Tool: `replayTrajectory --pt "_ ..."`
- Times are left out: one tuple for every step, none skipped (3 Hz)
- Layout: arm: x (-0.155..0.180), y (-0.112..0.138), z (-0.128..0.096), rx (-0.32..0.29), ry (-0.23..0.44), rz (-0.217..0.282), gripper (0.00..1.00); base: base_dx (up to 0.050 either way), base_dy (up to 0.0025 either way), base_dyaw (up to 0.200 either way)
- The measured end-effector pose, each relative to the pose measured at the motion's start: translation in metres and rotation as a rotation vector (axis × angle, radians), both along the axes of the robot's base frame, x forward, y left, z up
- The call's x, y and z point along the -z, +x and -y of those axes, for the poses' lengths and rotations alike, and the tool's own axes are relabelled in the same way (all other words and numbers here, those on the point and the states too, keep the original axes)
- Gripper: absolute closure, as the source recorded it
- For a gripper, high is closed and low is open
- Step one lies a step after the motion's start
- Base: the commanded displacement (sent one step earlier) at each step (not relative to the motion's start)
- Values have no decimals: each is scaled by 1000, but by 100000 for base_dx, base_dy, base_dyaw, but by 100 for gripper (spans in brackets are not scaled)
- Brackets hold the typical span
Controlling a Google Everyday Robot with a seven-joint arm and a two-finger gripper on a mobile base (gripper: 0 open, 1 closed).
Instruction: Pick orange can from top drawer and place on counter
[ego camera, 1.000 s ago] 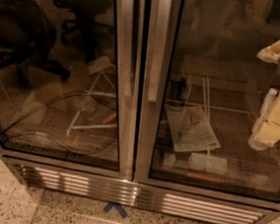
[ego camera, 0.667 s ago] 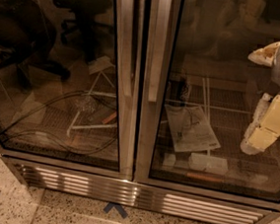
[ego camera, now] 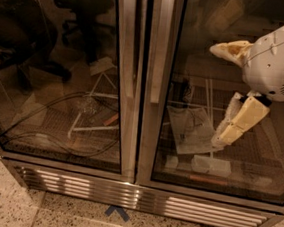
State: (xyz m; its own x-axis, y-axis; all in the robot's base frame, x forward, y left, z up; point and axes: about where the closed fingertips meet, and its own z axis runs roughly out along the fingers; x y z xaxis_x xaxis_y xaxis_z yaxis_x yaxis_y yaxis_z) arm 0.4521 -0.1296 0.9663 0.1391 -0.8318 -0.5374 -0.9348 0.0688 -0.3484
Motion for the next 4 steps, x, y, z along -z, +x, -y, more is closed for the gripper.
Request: replayTrajectory --pt "3 7 -14 -87 84 9 0 0 0 0" --pt "3 7 -14 -87 84 9 0 0 0 0" --pt "1 6 -16 -97 106 26 0 0 0 0" --pt "3 11 -29 -139 172 111 0 0 0 0"
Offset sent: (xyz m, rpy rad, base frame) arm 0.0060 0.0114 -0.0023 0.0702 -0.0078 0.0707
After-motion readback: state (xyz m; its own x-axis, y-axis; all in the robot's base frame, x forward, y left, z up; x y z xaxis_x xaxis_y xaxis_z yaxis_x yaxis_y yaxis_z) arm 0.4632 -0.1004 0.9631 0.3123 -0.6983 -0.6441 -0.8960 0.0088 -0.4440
